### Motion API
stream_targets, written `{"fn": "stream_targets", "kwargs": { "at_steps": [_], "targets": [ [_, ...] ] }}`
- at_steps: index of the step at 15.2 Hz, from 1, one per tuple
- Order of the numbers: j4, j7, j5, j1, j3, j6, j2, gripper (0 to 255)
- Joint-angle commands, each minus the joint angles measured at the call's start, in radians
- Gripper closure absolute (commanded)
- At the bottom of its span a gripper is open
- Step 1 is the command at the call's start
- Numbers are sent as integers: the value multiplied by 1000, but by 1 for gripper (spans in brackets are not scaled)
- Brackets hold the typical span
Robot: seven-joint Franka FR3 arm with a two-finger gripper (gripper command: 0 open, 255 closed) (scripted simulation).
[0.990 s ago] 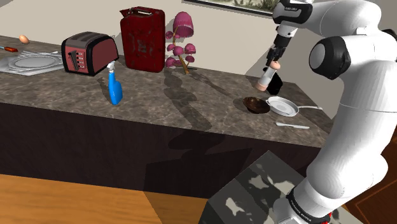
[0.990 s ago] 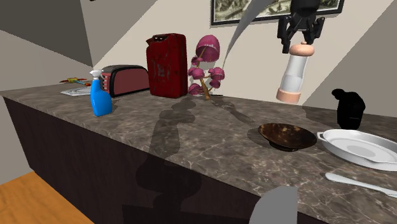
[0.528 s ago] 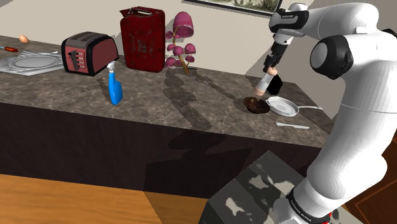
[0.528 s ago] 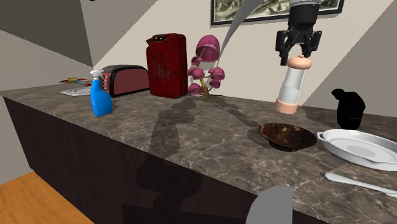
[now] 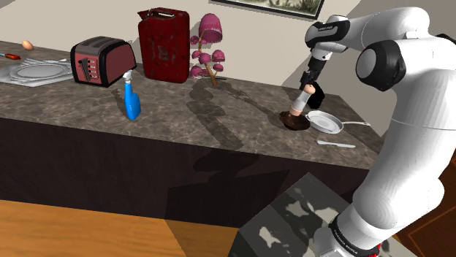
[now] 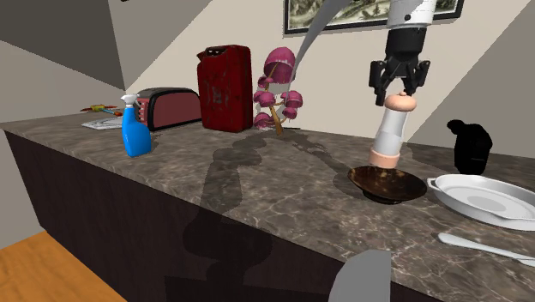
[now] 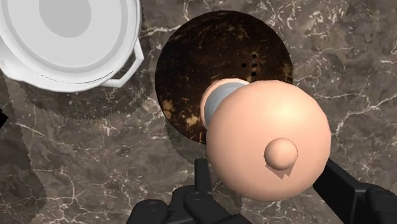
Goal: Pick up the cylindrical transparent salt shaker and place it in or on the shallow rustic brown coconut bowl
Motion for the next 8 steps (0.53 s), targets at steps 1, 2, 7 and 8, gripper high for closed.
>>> {"fn": "stream_targets", "kwargs": {
  "at_steps": [1, 2, 7, 8],
  "targets": [
    [-20, -3, 3, 1, 2, 25, 5, 255],
    [-31, -4, 5, 1, 2, 38, 7, 255],
    [-78, -10, 12, 3, 6, 93, 17, 255],
    [-77, -10, 12, 3, 6, 93, 17, 255]
  ]
}}
